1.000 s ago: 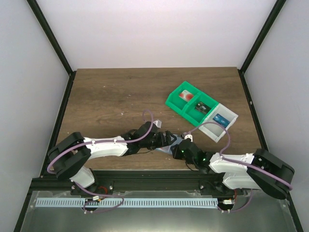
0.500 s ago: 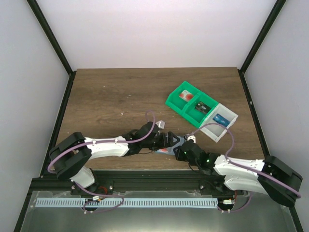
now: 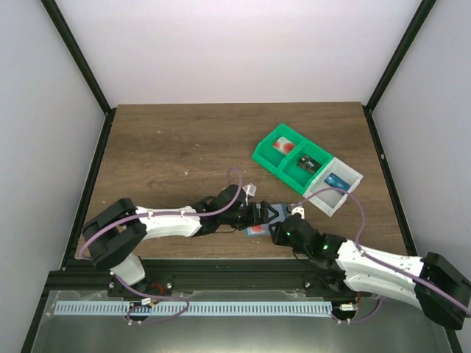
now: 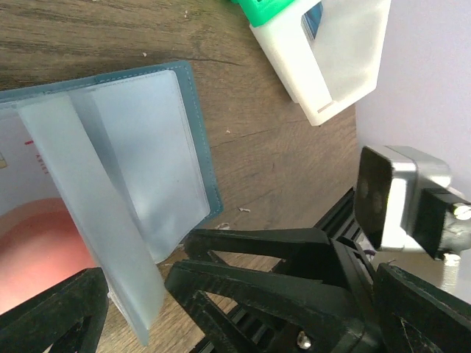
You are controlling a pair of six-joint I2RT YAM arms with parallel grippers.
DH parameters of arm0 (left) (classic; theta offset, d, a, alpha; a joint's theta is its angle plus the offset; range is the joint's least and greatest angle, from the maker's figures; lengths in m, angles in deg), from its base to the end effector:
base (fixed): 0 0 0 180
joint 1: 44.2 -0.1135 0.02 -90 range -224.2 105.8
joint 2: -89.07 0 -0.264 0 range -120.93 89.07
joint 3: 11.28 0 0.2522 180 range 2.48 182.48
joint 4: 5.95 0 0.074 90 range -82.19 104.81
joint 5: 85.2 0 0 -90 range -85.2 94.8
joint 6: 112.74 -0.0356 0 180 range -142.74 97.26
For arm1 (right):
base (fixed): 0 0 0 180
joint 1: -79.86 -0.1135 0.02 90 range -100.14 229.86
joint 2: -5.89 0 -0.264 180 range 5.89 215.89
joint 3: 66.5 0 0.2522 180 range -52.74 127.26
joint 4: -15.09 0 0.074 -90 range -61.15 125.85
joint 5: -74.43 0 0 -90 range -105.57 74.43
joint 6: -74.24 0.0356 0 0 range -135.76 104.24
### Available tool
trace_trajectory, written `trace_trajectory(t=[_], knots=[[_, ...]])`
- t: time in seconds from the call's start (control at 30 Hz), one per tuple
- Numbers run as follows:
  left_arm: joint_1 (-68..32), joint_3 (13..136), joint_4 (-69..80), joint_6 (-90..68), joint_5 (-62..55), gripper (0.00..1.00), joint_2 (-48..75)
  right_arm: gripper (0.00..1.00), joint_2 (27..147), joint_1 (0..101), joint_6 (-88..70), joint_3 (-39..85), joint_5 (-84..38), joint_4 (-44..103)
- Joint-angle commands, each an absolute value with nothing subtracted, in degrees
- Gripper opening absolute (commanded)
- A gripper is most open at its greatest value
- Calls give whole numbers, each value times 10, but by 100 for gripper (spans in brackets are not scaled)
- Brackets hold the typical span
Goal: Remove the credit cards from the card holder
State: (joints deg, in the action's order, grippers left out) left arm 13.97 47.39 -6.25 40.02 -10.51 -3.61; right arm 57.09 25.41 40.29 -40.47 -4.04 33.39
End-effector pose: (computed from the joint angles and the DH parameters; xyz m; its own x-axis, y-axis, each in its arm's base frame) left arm 0.1669 -0.2866 0.1760 -0.9656 -0.0705 -0.2505 0.1679 0.5667 -0.8067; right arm 0.0999 0.1275 0.1371 -0.8147 0.2579 -0.5194 -0.0663 0.8484 0.5252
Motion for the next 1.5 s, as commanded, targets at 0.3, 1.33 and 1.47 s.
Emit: trace_trajectory(t=[0.3, 1.33, 1.47], knots=[[143, 508, -74, 387, -105, 100, -58, 29, 548, 262, 401, -357, 58, 439], [143, 536, -132, 397, -113, 100, -100, 27, 599, 439, 373, -432, -129, 301], [142, 534, -130, 396, -112, 100, -100, 26, 603, 439, 369, -437, -151, 278]])
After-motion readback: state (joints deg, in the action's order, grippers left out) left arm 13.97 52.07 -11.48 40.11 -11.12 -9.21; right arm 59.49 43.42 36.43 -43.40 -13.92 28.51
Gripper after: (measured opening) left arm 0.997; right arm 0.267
